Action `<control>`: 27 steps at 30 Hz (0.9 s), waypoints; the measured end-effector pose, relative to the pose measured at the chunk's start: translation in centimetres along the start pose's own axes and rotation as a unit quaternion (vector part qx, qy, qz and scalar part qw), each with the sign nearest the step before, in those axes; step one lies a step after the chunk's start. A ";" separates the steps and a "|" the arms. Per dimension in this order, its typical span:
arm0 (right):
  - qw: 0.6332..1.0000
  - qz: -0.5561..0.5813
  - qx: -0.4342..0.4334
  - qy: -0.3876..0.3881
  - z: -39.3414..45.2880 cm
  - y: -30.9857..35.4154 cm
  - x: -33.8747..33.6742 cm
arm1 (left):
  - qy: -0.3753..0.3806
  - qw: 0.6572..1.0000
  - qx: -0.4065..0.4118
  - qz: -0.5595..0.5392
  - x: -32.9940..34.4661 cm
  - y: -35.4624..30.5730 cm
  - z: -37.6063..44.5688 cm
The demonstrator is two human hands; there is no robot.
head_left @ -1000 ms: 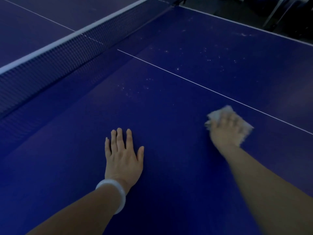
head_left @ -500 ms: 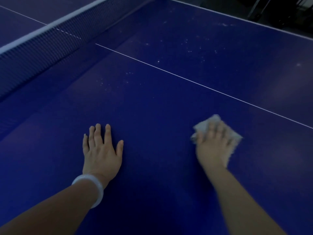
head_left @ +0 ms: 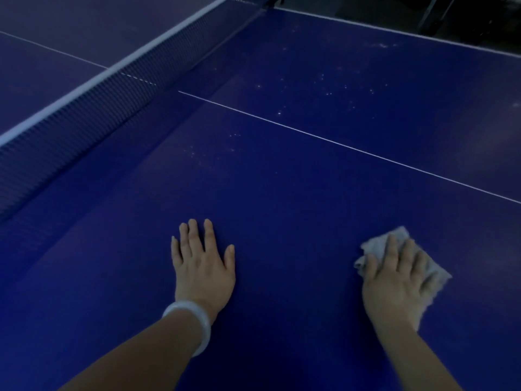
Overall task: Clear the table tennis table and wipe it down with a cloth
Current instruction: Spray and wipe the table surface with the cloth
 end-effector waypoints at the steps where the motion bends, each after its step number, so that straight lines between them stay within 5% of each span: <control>1: 1.000 -0.008 -0.013 -0.005 -1.7 2.4 0.1 | 0.001 1.000 0.001 0.002 0.0 0.0 0.0; 7: 0.993 0.002 -0.117 0.006 -7.9 16.6 2.2 | 0.005 1.000 0.012 -0.006 -0.4 0.0 -0.2; 15: 0.996 0.009 -0.089 0.001 -7.4 17.7 2.4 | 0.057 0.985 0.112 -0.122 -1.2 1.6 0.7; 18: 0.997 0.003 -0.082 -0.006 -7.3 17.8 2.2 | 0.015 0.977 0.173 -0.121 -3.9 5.1 3.9; 27: 0.997 -0.015 -0.070 -0.015 -7.5 17.8 2.0 | -0.009 0.999 0.034 -0.018 -4.5 14.8 15.5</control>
Point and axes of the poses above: each hand's wrist, its own z-axis towards the middle knuckle, its own x-axis out of the palm, y = z × x, the point moved 10 cm from there along z, towards the middle knuckle
